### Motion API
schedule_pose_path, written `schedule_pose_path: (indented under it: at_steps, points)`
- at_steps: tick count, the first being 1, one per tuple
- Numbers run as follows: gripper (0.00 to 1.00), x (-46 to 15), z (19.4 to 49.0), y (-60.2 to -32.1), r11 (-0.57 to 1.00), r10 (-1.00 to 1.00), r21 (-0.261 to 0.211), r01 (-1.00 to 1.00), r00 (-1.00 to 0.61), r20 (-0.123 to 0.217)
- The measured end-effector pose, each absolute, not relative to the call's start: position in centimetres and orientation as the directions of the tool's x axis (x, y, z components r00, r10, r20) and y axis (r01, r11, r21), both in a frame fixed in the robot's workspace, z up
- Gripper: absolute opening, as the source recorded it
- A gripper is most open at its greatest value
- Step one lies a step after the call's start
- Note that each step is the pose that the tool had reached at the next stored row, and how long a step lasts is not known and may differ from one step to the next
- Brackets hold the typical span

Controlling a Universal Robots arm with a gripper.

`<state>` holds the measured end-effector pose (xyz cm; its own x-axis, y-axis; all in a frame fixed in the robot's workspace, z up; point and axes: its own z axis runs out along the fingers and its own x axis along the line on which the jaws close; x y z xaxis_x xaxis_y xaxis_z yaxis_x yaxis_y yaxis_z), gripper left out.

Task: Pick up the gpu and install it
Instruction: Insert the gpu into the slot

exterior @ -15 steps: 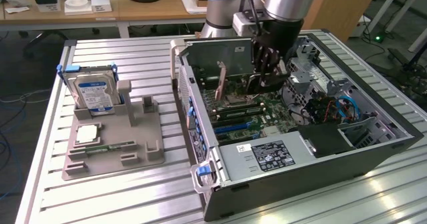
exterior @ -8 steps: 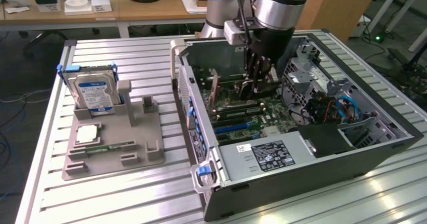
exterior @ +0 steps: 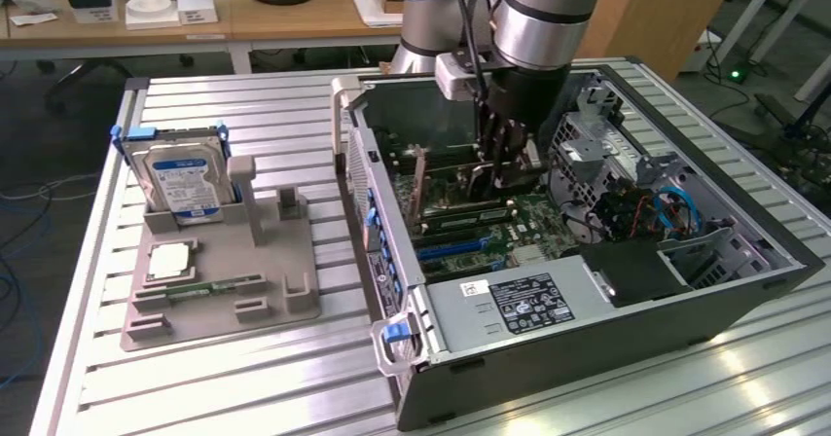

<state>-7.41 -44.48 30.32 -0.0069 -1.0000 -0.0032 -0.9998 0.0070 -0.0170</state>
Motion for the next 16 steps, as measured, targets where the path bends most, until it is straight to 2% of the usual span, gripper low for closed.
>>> schedule_pose_path:
  at_steps: [16]
  points:
    - [0.28, -8.6, 28.2, -44.9, 0.014, -1.0, -0.017, -1.0, -0.014, -0.007]
